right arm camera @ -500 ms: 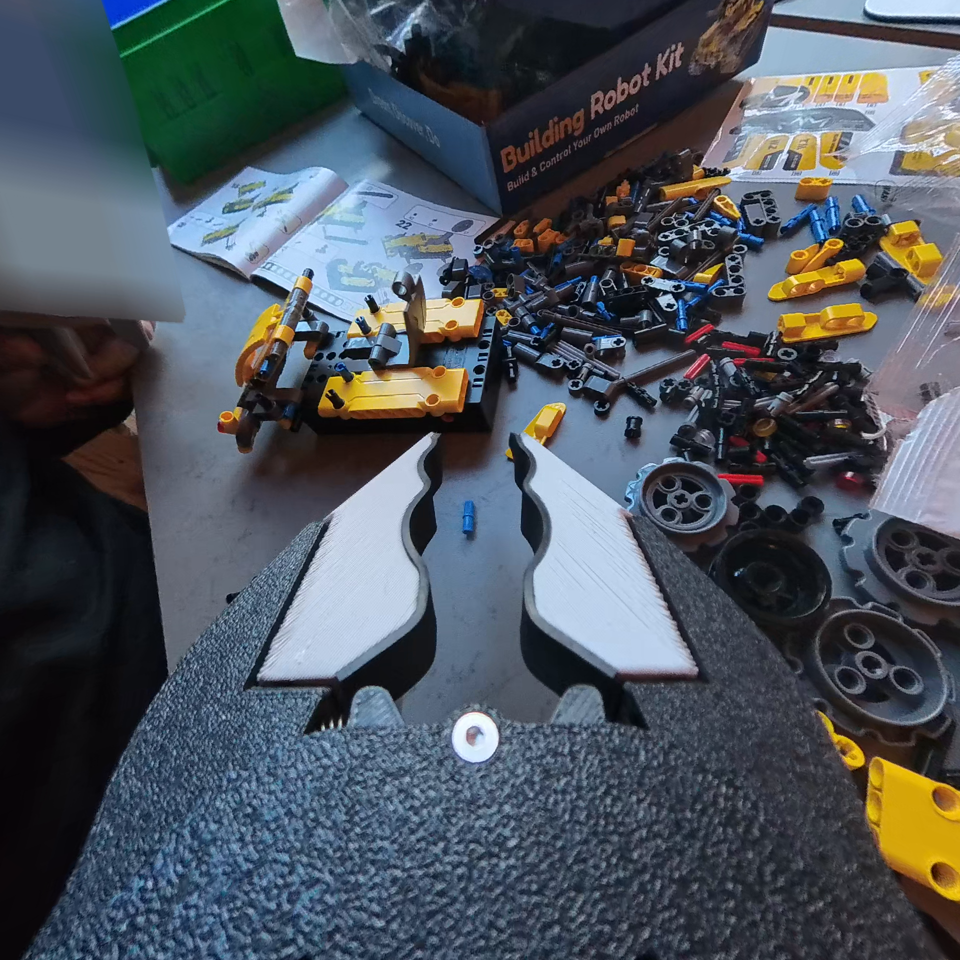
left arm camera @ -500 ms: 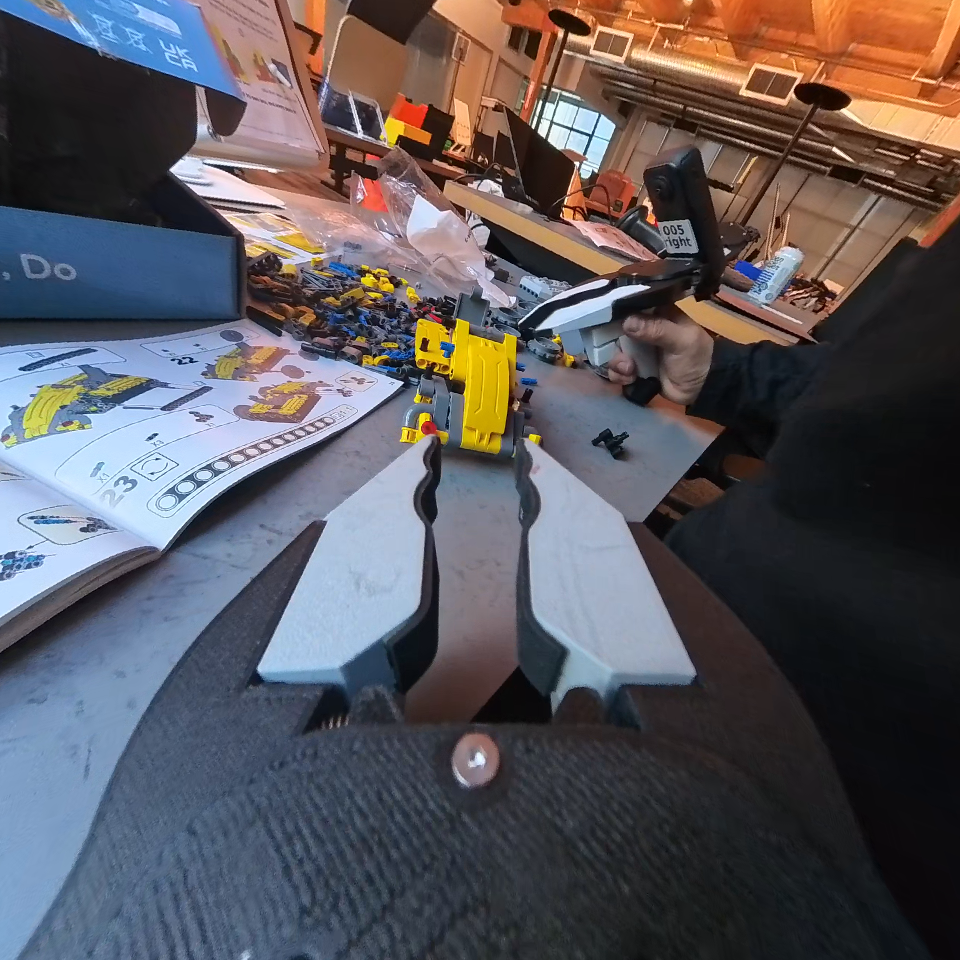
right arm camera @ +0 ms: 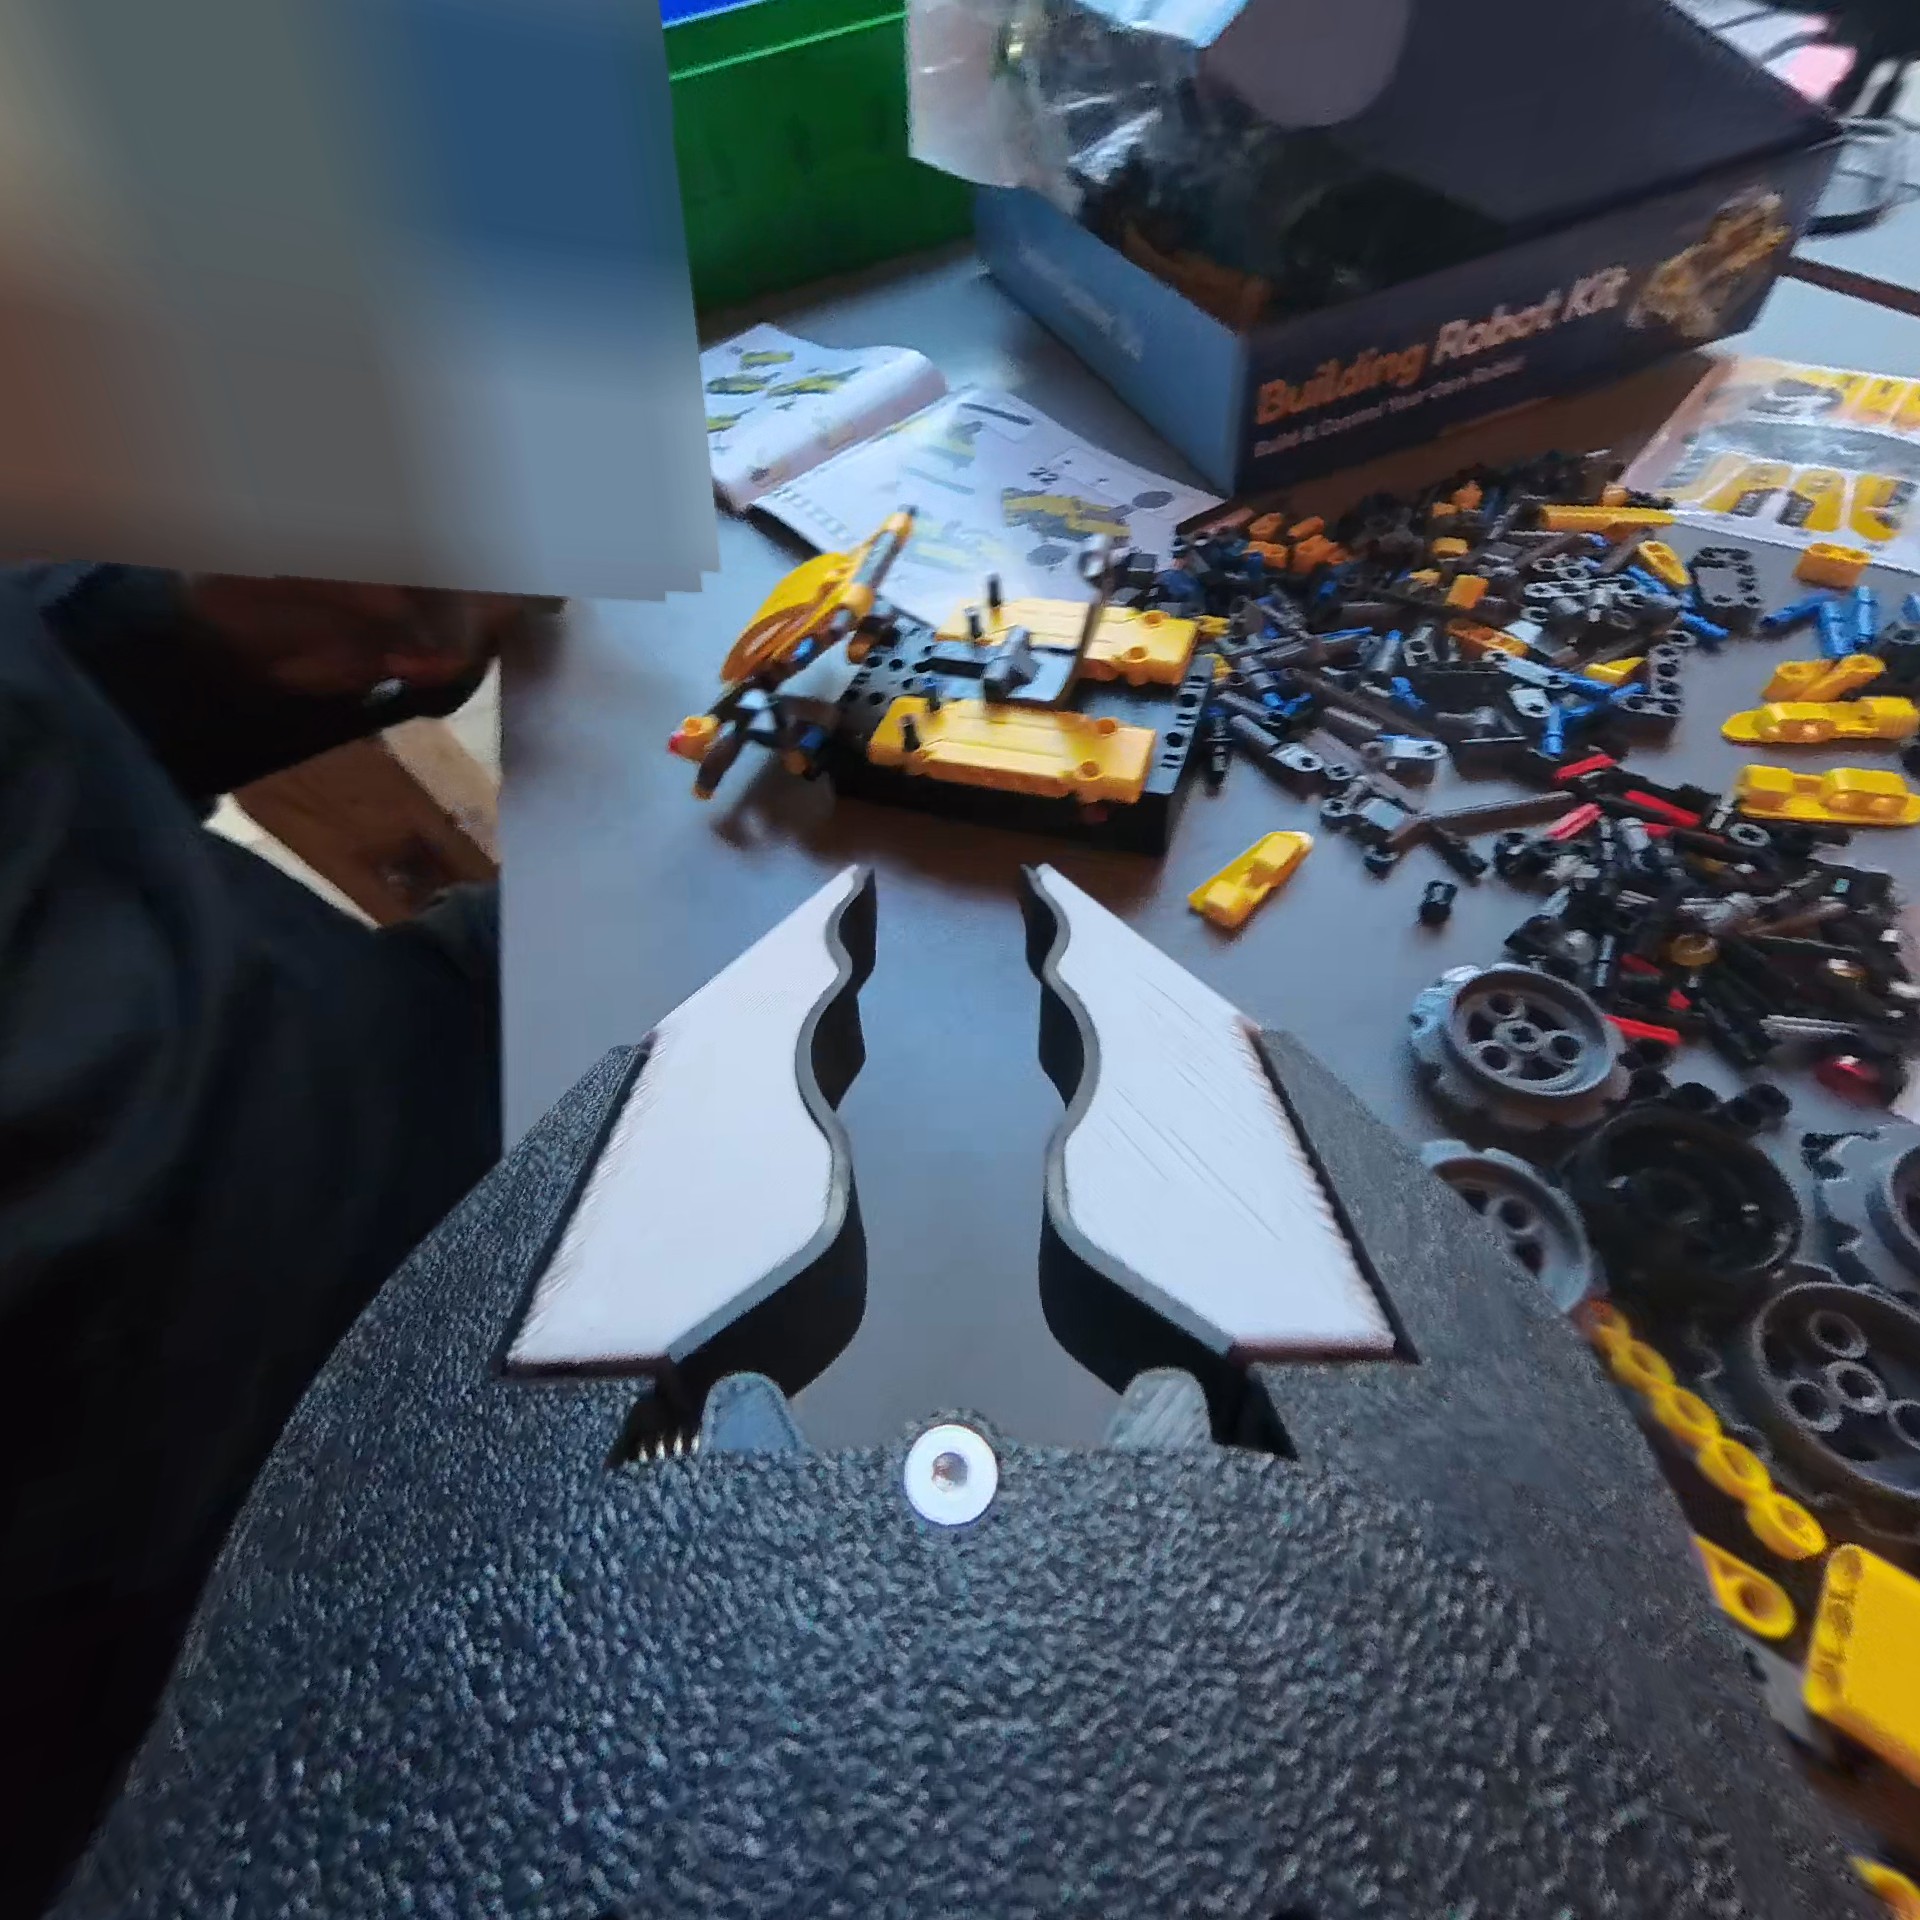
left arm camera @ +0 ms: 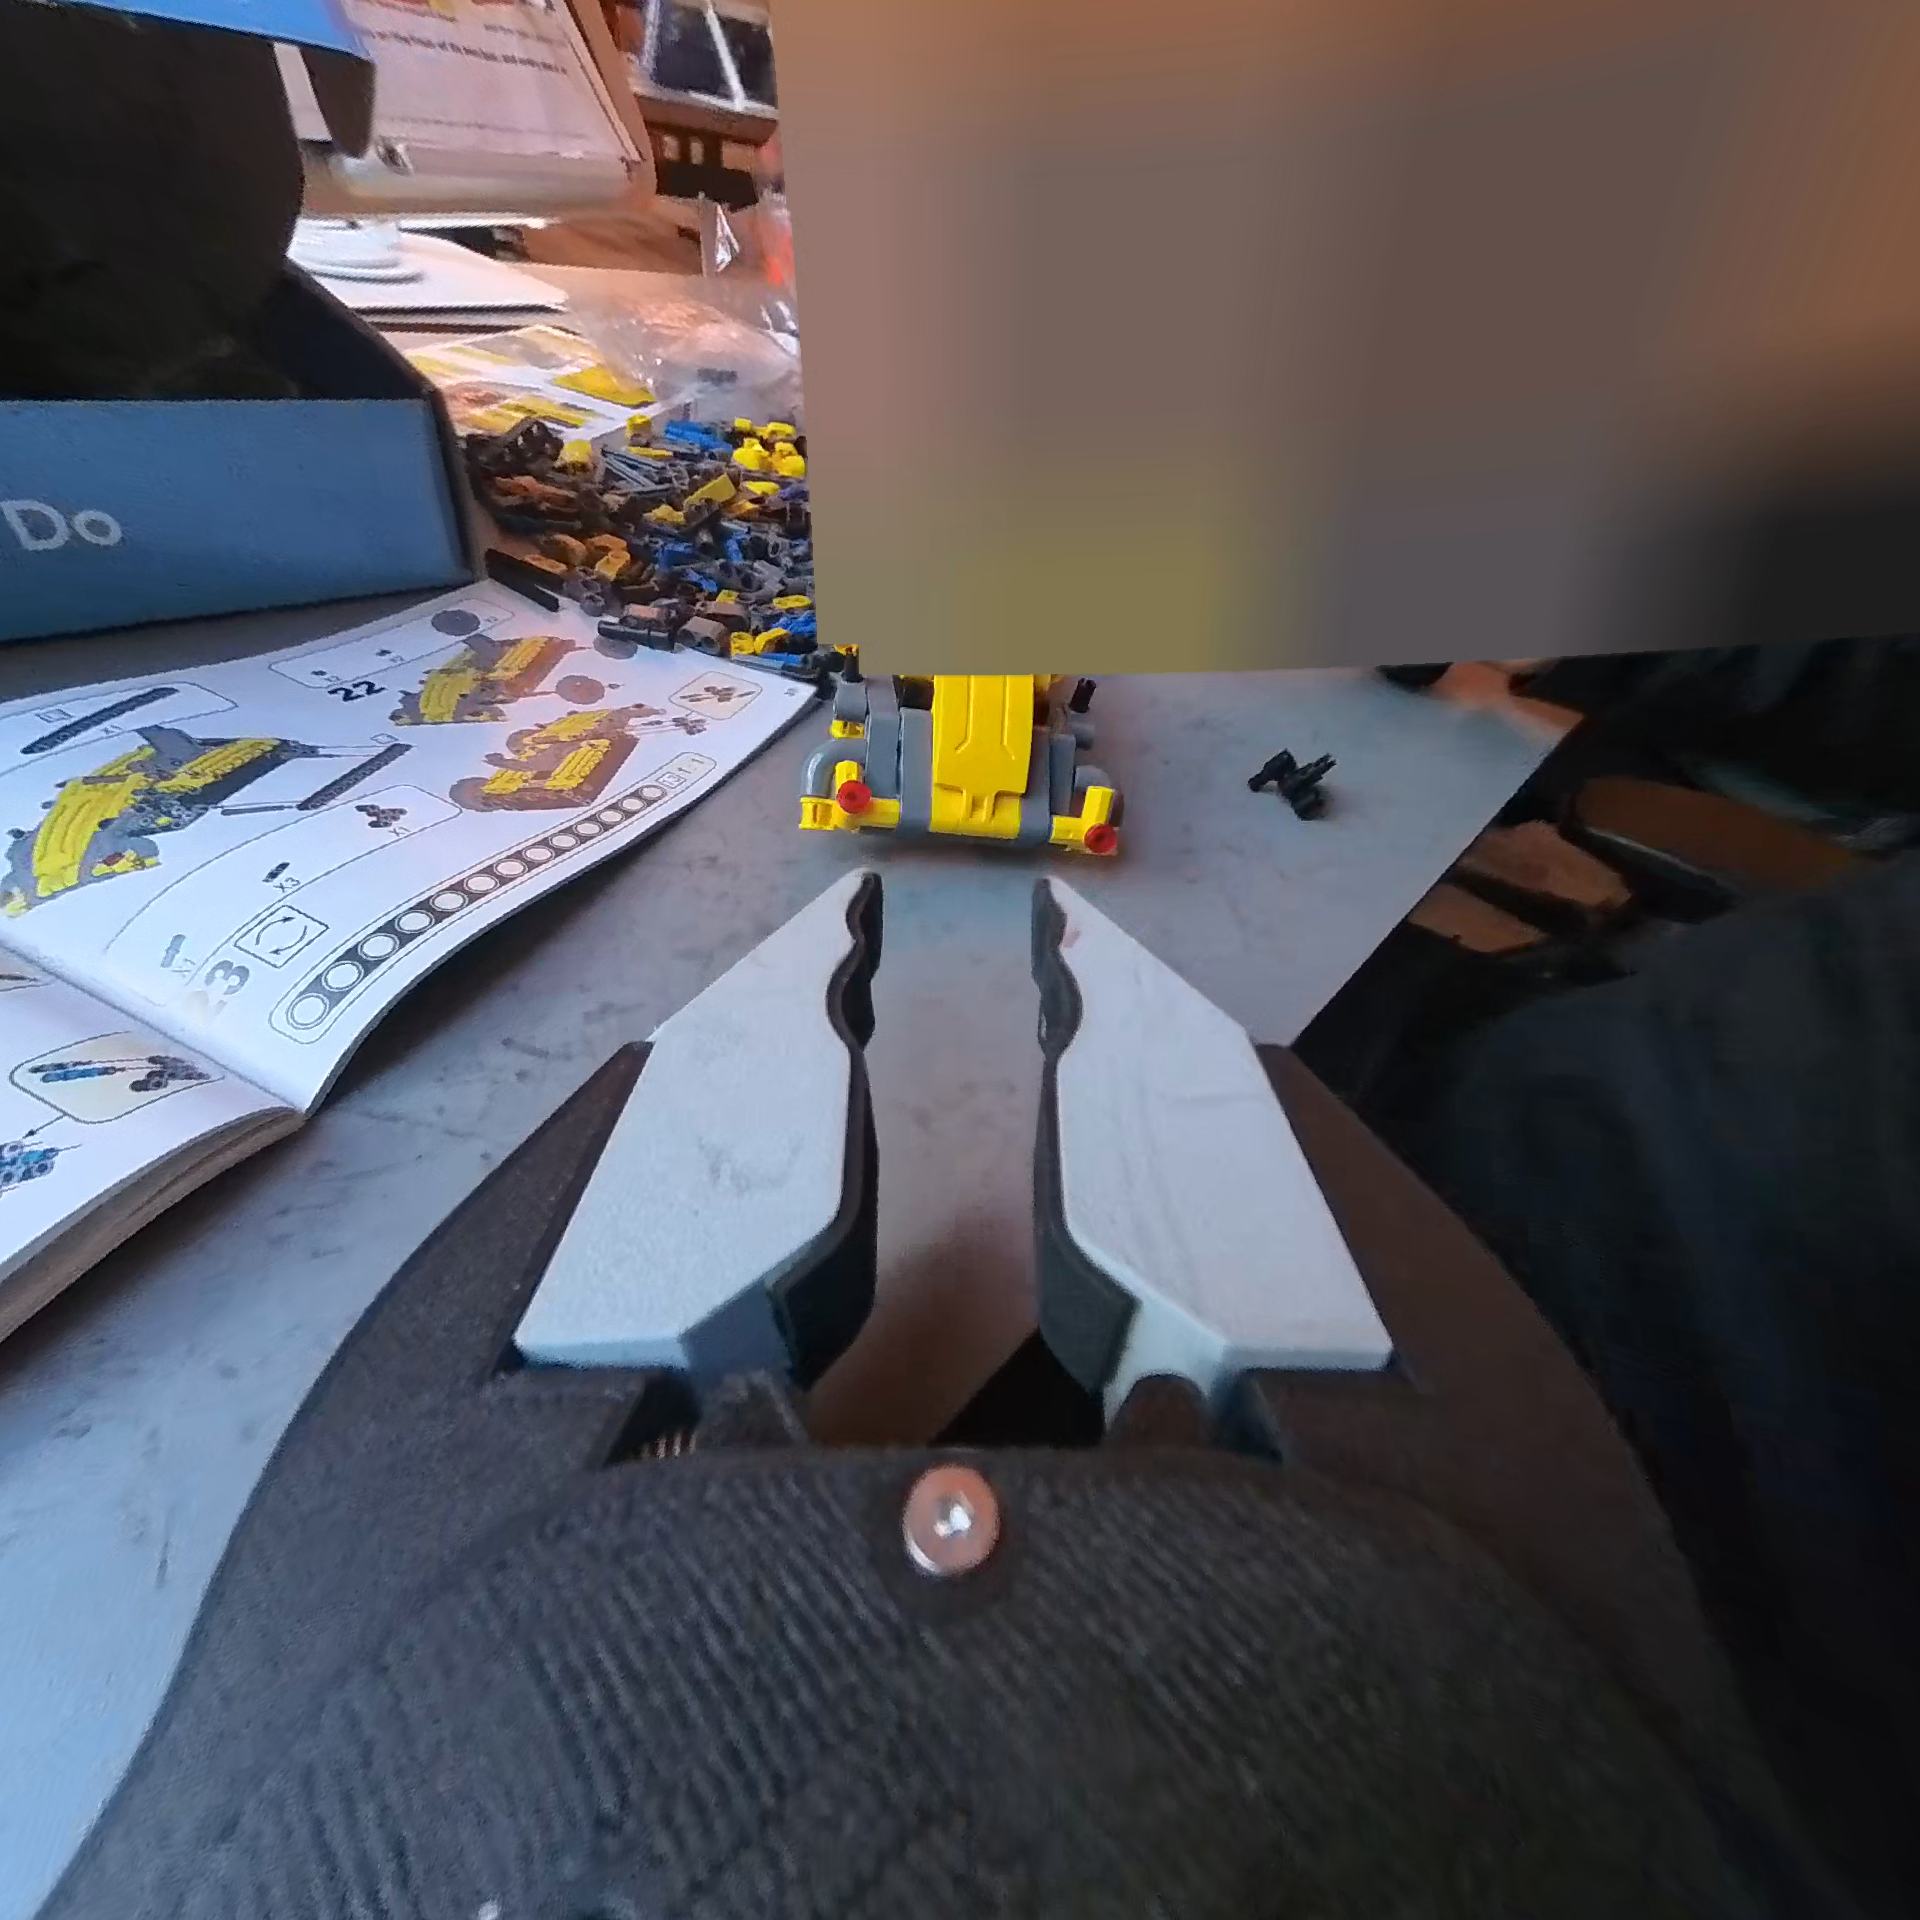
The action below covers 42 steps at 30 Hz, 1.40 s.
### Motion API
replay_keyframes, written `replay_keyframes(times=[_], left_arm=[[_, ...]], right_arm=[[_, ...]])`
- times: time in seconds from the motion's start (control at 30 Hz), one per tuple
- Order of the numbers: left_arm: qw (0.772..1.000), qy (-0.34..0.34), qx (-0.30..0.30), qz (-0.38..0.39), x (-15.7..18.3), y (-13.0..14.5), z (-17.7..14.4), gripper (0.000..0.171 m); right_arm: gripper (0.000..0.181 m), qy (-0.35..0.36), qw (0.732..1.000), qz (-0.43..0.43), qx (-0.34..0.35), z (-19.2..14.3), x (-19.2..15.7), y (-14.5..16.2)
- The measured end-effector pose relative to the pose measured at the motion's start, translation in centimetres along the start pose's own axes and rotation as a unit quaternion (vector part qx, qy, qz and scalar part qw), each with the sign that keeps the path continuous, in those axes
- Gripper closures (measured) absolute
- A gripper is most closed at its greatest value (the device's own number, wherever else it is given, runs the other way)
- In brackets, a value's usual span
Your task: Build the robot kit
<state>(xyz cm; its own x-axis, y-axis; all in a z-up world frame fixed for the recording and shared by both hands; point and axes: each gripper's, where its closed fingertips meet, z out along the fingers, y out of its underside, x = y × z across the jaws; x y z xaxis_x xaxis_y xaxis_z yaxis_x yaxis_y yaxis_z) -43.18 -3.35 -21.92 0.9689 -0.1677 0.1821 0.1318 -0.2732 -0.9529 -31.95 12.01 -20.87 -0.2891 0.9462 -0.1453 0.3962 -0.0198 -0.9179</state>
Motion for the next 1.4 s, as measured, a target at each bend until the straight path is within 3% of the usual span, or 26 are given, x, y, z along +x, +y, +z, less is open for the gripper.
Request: replay_keyframes(times=[0.23,0.5,1.13,1.4], left_arm=[[0.999,-0.036,-0.016,0.027,-0.1,0.4,0.7,0.147],[0.998,-0.050,-0.022,0.041,-0.2,0.7,0.8,0.149],[0.995,-0.051,-0.032,0.079,0.4,1.1,0.8,0.151],[0.985,-0.032,-0.066,0.155,2.9,2.0,2.4,0.148]], right_arm=[[0.154,-0.065,0.994,-0.047,-0.070,-0.7,-4.7,3.0],[0.155,-0.028,0.975,-0.136,-0.174,0.6,-5.5,6.4],[0.173,-0.064,0.975,-0.102,-0.185,1.8,-6.0,6.2],[0.174,-0.076,0.979,0.060,-0.177,3.4,-5.7,4.4]])
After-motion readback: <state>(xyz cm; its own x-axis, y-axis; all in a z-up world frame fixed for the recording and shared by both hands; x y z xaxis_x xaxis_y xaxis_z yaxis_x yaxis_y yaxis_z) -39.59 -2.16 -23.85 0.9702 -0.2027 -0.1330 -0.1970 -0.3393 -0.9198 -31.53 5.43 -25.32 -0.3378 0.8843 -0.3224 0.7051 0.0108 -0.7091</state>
